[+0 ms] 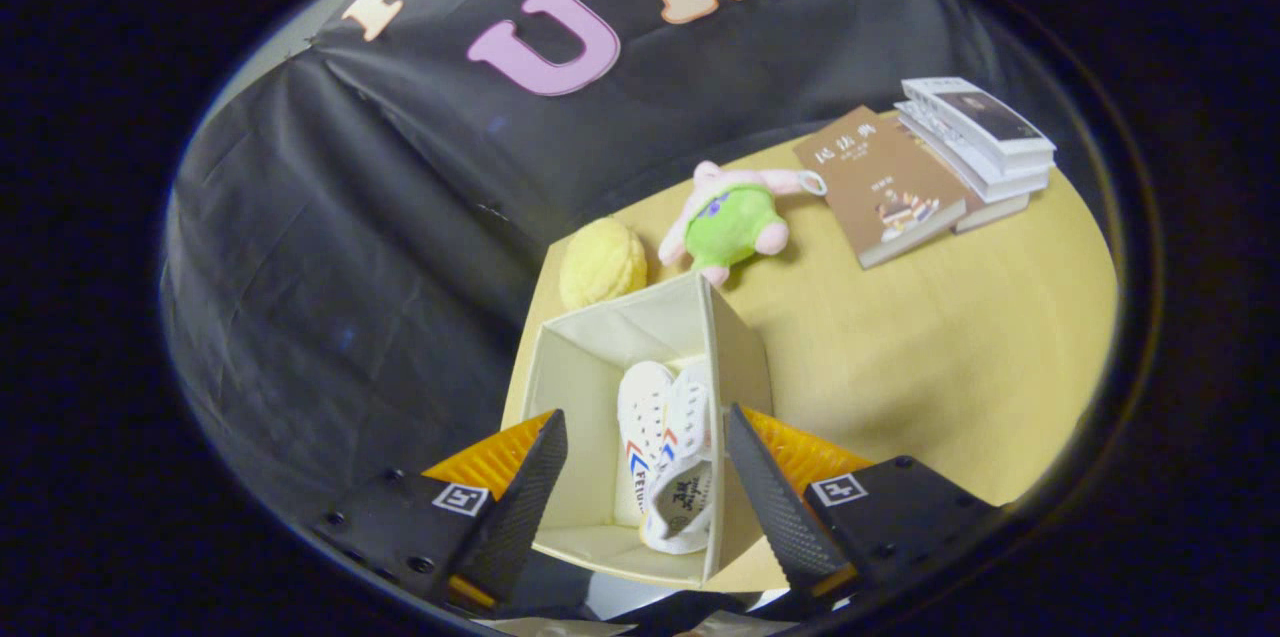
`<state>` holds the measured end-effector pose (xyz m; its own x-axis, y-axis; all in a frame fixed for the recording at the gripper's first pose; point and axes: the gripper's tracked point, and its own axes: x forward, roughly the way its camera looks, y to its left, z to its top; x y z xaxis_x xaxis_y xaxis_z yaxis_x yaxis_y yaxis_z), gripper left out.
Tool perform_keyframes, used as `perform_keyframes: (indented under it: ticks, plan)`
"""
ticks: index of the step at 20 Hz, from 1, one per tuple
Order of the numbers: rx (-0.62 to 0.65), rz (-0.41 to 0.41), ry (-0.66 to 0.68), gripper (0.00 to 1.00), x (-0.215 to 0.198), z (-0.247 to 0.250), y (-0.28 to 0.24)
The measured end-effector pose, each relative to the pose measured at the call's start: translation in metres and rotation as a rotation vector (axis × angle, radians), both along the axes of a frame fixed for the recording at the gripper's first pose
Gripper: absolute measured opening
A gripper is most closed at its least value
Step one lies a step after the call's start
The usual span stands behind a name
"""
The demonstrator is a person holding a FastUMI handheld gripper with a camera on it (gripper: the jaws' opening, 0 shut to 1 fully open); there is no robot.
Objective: Open the storage box then place both shoes into the box .Put the left shoe in first, then the right shoe, with the right side of both shoes facing outward in a uniform manner.
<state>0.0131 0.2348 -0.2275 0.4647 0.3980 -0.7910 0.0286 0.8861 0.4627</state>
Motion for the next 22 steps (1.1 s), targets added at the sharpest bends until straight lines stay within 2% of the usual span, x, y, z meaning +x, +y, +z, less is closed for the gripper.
perform_keyframes:
  ticks: [1,6,12,14,22]
  plan:
    - [-0.013,0.021,-0.038,1.00,0.001,0.008,-0.004]
    - [-0.072,0.091,-0.238,1.00,-0.001,0.057,-0.031]
    - [-0.206,0.131,-0.449,1.00,-0.005,0.102,-0.086]
    - [-0.251,0.115,-0.506,1.00,-0.006,0.111,-0.109]
    - [-0.363,-0.048,-0.740,1.00,-0.008,0.155,-0.189]
